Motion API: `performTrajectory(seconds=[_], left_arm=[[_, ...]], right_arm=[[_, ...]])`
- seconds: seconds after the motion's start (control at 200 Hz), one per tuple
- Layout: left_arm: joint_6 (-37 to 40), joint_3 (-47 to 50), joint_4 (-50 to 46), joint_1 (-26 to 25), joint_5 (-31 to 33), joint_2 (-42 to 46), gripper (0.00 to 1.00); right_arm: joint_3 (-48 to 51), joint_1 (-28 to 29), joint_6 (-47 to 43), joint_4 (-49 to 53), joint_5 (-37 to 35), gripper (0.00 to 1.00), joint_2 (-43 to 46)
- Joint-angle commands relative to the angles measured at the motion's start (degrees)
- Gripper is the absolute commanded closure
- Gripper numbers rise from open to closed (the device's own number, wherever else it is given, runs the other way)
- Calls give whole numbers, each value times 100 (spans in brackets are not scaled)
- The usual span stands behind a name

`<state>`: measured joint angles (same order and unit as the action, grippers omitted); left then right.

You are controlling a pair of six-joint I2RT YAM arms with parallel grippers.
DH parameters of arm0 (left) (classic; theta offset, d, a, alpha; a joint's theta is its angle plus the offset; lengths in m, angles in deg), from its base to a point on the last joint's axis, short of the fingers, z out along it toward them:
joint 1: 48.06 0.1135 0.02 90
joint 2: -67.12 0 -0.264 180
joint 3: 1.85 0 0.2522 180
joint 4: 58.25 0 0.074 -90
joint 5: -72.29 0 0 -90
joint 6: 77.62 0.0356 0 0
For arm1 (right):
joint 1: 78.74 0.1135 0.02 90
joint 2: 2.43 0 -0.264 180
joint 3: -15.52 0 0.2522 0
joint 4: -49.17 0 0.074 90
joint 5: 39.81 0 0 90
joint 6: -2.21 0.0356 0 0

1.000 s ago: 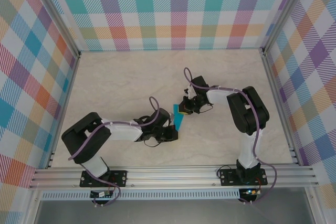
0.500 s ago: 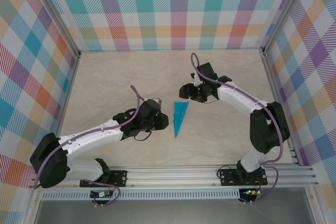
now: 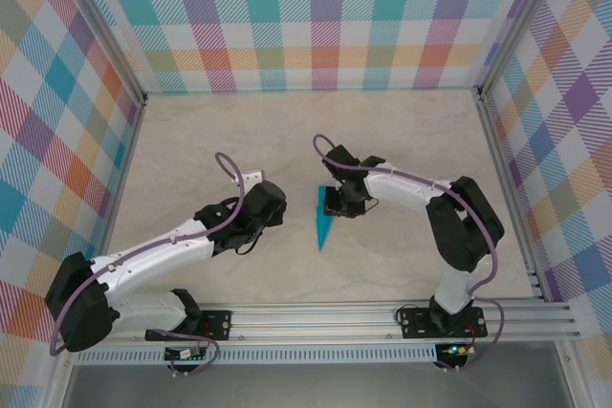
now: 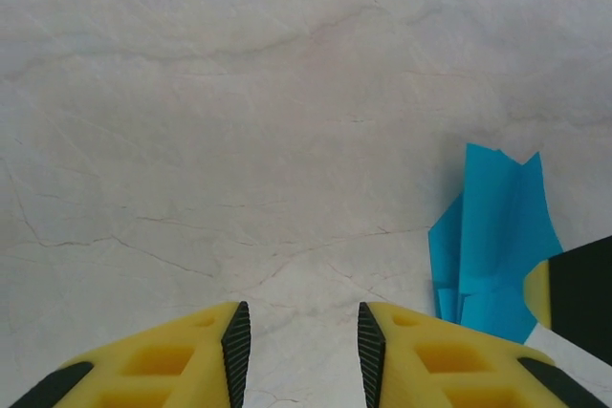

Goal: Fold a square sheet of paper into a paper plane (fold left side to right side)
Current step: Move the paper plane to the center of the table.

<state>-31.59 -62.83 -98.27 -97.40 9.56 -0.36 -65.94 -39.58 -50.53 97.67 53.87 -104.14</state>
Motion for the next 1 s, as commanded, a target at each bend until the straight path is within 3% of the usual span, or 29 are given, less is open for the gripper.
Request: performTrajectory(seconds=[0.0, 0.195, 0.305, 0.405, 0.495, 0.625, 0.73, 0.84, 0.995], left_arm=[[-68, 52, -212, 28, 328, 208, 62], [43, -57, -398, 26, 517, 353, 62], [37, -20, -384, 30, 563, 449, 61], [37, -32, -412, 30, 568, 467, 60], [45, -72, -467, 27, 569, 463, 60], [72, -106, -504, 31, 593, 498, 58], [144, -142, -473, 27, 653, 512, 52], [219, -139, -350, 29, 678, 541, 37], [202, 40, -123, 29, 687, 694, 8]], right_arm=[[208, 46, -180, -453, 584, 100, 591], [1076, -218, -302, -1594, 1687, 100, 1487], [1826, -569, -159, -2414, 2326, 100, 1430], [2173, -865, -338, -2637, 2464, 100, 1095], [2339, -1134, -553, -2513, 2344, 95, 952], [2132, -1244, -936, -1492, 1518, 71, 1302], [1749, -1100, -1105, -415, 832, 58, 1789], [1335, -690, -1015, 561, -70, 53, 2161], [1198, 30, -393, 824, -199, 49, 2151]])
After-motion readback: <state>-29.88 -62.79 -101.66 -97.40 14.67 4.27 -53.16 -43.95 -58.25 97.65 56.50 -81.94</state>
